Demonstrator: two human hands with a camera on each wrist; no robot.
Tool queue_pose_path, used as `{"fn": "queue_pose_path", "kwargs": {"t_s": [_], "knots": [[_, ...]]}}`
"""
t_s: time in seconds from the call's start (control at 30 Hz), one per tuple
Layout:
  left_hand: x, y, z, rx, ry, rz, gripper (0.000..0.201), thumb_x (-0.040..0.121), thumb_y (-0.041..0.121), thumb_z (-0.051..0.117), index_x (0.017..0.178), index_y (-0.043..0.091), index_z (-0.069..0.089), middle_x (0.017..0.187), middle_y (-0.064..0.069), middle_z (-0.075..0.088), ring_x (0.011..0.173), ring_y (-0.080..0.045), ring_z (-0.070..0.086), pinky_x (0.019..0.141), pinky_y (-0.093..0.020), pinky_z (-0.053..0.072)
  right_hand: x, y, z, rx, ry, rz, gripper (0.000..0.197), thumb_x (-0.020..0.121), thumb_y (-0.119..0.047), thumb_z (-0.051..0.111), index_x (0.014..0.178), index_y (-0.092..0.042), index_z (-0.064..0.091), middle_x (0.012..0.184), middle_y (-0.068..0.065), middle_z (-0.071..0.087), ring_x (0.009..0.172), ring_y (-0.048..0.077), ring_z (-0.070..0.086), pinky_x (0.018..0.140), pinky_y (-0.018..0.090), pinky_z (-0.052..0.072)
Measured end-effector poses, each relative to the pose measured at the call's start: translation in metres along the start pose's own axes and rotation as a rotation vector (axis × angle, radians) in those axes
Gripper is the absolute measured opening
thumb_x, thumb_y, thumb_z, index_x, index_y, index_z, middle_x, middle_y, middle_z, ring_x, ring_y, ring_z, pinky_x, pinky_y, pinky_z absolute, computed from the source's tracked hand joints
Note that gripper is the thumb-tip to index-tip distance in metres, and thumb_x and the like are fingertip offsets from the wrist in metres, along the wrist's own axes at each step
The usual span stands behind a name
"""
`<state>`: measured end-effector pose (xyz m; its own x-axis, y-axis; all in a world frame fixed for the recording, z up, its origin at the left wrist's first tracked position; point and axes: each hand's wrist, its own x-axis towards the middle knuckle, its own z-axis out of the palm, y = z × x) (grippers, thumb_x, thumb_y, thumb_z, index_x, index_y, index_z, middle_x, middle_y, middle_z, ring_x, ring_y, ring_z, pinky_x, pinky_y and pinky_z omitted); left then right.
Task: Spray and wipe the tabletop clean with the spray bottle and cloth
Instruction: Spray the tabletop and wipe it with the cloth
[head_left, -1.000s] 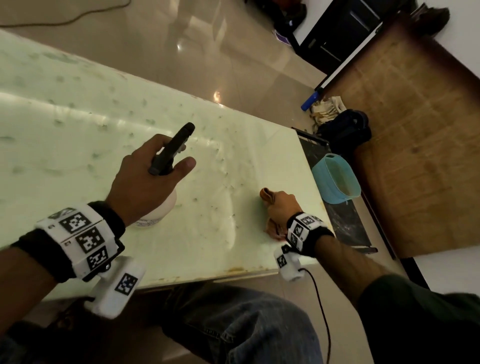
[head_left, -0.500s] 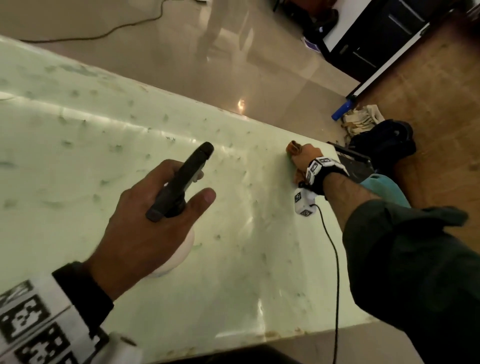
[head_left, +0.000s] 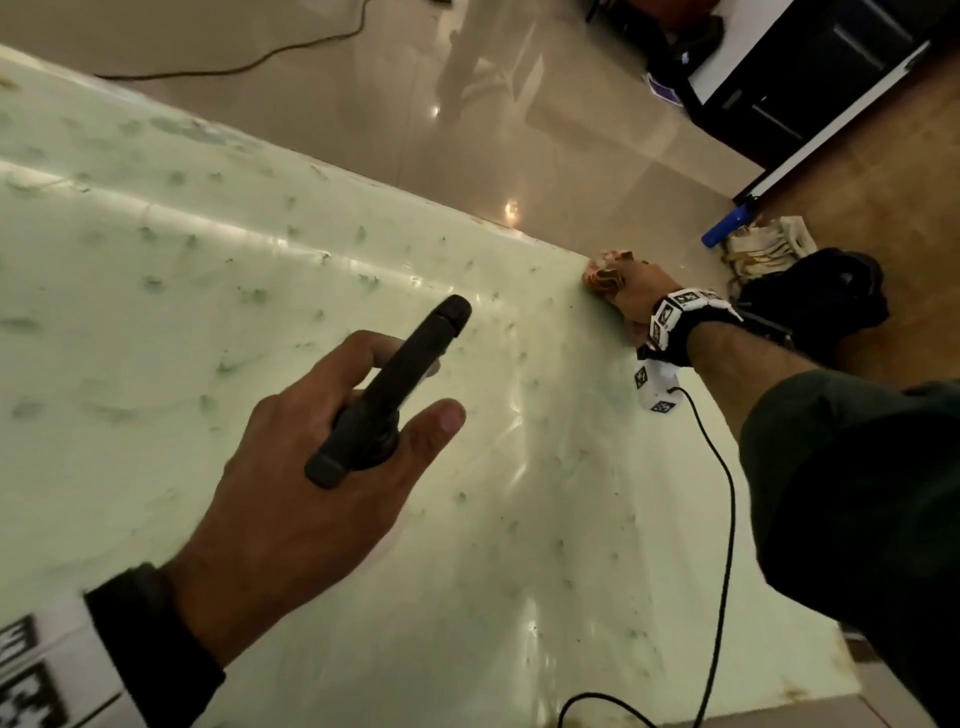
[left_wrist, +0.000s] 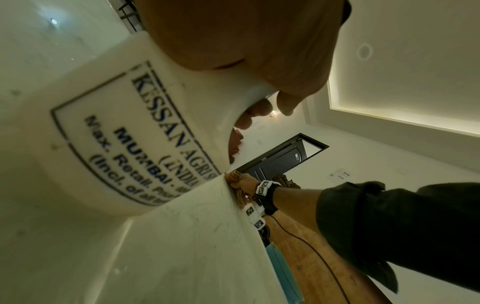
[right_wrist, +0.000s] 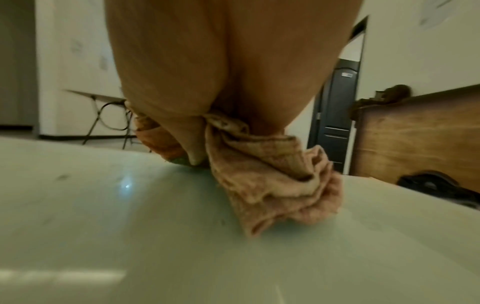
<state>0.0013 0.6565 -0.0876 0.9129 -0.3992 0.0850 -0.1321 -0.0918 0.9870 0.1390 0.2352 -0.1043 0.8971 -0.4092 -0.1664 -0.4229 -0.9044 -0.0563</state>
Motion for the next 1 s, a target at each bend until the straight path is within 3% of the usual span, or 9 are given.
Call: {"fn": "queue_pose_path", "kwargs": {"t_s": [0.1,0.3,0.4,0.47,0.53,0.67,0.77,0.87,1.0], "knots": [[0.003,-0.003,0.003,0.077,0.064,0.01,0.033,0.078,0.064,0.066,0.105,0.045,0.064,0.073,0.029,0.066,0.075,0.006,0.066,0.067,-0.007,0.046,-0.021,0.008,0.004,0.049,-0.038,-0.054,0.035,0.101,-0.019,0.043,0.135,-0.013,0.049,0.141,0.01,0.048,0.132,0.028,0.043,0.103,0.023,0.027],[0.001,0.001,0.004,0.108,0.099,-0.025,0.033,0.079,0.062,0.066,0.106,0.043,0.064,0.071,0.006,0.067,0.066,-0.011,0.066,0.075,-0.036,0.054,-0.103,0.016,0.0,0.082,-0.149,0.025,0.045,0.099,-0.029,0.046,0.143,-0.026,0.039,0.145,0.014,0.043,0.13,0.035,0.044,0.108,0.034,0.033],[-0.002,0.001,0.005,0.066,0.08,0.01,0.035,0.077,0.067,0.063,0.109,0.053,0.062,0.089,0.003,0.072,0.07,-0.02,0.067,0.082,-0.047,0.057,-0.159,0.014,-0.002,0.18,-0.18,0.097,0.041,0.099,-0.041,0.043,0.131,-0.019,0.054,0.123,0.014,0.059,0.096,0.026,0.058,0.091,0.024,0.047],[-0.004,0.003,0.003,0.046,0.077,0.031,0.032,0.076,0.068,0.062,0.108,0.063,0.057,0.101,0.006,0.072,0.072,-0.019,0.067,0.085,-0.049,0.057,-0.19,0.023,0.003,0.168,-0.209,0.104,0.034,0.099,-0.03,0.048,0.128,-0.015,0.056,0.11,0.011,0.062,0.088,0.025,0.06,0.09,0.026,0.048],[-0.006,0.004,0.002,0.029,0.072,0.031,0.033,0.077,0.067,0.062,0.109,0.062,0.057,0.108,0.012,0.072,0.073,-0.02,0.066,0.087,-0.049,0.057,-0.222,0.036,0.015,0.01,-0.266,0.032,0.045,0.093,-0.004,0.046,0.136,-0.02,0.05,0.129,0.009,0.055,0.116,0.028,0.054,0.103,0.032,0.039],[-0.008,0.003,0.003,-0.015,0.067,0.008,0.039,0.077,0.065,0.065,0.109,0.044,0.063,0.104,0.004,0.072,0.075,-0.033,0.064,0.087,-0.051,0.056,-0.289,0.055,0.035,0.249,-0.287,-0.261,0.019,0.1,-0.03,0.049,0.105,-0.021,0.064,0.109,-0.007,0.062,0.11,0.007,0.052,0.116,0.026,0.024],[-0.009,0.001,0.003,-0.015,0.055,0.011,0.038,0.077,0.063,0.066,0.107,0.041,0.064,0.09,-0.009,0.071,0.077,-0.035,0.065,0.087,-0.047,0.054,-0.35,0.065,0.047,0.156,-0.232,-0.321,0.023,0.101,-0.019,0.044,0.118,-0.006,0.053,0.123,0.004,0.056,0.124,0.015,0.048,0.112,0.026,0.034],[-0.01,0.0,0.0,-0.025,0.046,0.011,0.037,0.078,0.062,0.067,0.107,0.039,0.065,0.084,-0.008,0.07,0.078,-0.035,0.067,0.088,-0.046,0.053,-0.406,0.081,0.07,0.15,-0.166,-0.273,0.045,0.093,-0.01,0.046,0.138,-0.012,0.049,0.147,0.006,0.044,0.14,0.017,0.036,0.118,0.031,0.023],[-0.009,-0.002,0.002,0.007,0.039,-0.007,0.028,0.088,0.051,0.072,0.111,0.035,0.064,0.077,-0.005,0.068,0.08,-0.03,0.069,0.086,-0.039,0.051,-0.451,0.079,0.081,0.242,-0.08,-0.307,0.054,0.085,-0.003,0.046,0.138,-0.013,0.048,0.146,0.004,0.045,0.139,0.01,0.036,0.117,0.025,0.024]]}}
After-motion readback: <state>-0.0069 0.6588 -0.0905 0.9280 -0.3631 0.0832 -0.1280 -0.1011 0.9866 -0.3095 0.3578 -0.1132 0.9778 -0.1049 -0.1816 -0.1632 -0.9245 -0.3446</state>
